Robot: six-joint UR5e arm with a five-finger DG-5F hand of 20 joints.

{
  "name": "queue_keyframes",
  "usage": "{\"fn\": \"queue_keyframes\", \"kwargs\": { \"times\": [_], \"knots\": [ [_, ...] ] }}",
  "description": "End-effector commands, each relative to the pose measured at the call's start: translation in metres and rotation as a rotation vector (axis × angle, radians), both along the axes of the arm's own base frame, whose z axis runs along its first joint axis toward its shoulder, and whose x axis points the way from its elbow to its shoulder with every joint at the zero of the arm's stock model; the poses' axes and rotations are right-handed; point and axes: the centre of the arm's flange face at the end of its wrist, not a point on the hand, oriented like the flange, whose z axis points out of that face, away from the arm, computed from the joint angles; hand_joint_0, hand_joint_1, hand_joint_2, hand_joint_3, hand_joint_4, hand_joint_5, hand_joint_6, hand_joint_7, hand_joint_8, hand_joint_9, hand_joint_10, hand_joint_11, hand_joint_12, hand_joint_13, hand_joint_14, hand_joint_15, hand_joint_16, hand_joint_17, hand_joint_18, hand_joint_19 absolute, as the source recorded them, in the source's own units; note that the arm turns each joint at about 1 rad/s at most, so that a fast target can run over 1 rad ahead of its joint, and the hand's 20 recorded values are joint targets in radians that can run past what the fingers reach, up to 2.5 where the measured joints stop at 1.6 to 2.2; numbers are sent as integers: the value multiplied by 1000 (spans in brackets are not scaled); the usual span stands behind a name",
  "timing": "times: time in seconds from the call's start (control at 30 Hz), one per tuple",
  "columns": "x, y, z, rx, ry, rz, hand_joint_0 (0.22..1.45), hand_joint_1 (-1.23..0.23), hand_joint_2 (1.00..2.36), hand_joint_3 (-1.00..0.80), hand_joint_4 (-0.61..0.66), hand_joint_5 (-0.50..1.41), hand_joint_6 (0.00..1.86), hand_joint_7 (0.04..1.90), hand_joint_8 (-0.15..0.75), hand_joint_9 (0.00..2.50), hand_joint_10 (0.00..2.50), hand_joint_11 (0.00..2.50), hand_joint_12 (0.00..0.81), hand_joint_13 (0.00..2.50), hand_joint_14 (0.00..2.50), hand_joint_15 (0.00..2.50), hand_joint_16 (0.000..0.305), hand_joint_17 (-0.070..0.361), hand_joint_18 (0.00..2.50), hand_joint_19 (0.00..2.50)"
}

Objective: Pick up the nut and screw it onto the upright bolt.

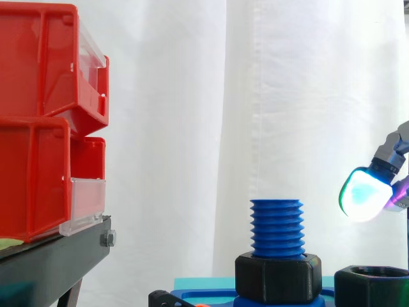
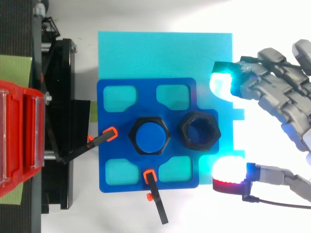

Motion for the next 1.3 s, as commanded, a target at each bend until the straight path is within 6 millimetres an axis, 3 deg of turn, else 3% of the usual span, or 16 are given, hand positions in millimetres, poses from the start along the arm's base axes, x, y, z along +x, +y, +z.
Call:
{"fn": "queue_keyframes", "kwargs": {
  "times": [0.0, 0.17, 0.33, 1.27],
  "knots": [
    [0, 2, -2, 10, -13, -15, 353, -684, 1000, -500, 231, -241, 502, 767, 267, 296, 0, 0, 379, 335, 0, 0, 52, 117, 101, 0],
    [1, 2, -1, 5, -10, -15, 362, -679, 1000, -500, 235, -237, 502, 768, 269, 313, 0, 0, 372, 350, 0, 0, 51, 114, 111, 0],
    [5, 6, -24, -11, 15, -11, 371, -664, 1000, -500, 231, -235, 502, 770, 268, 321, 0, 0, 367, 357, 0, 0, 49, 110, 118, 0],
    [11, 8, -31, -25, 15, 5, 368, -651, 1000, -500, 233, -232, 502, 770, 274, 335, 0, 0, 368, 383, 0, 0, 50, 112, 151, 0]
  ]
}}
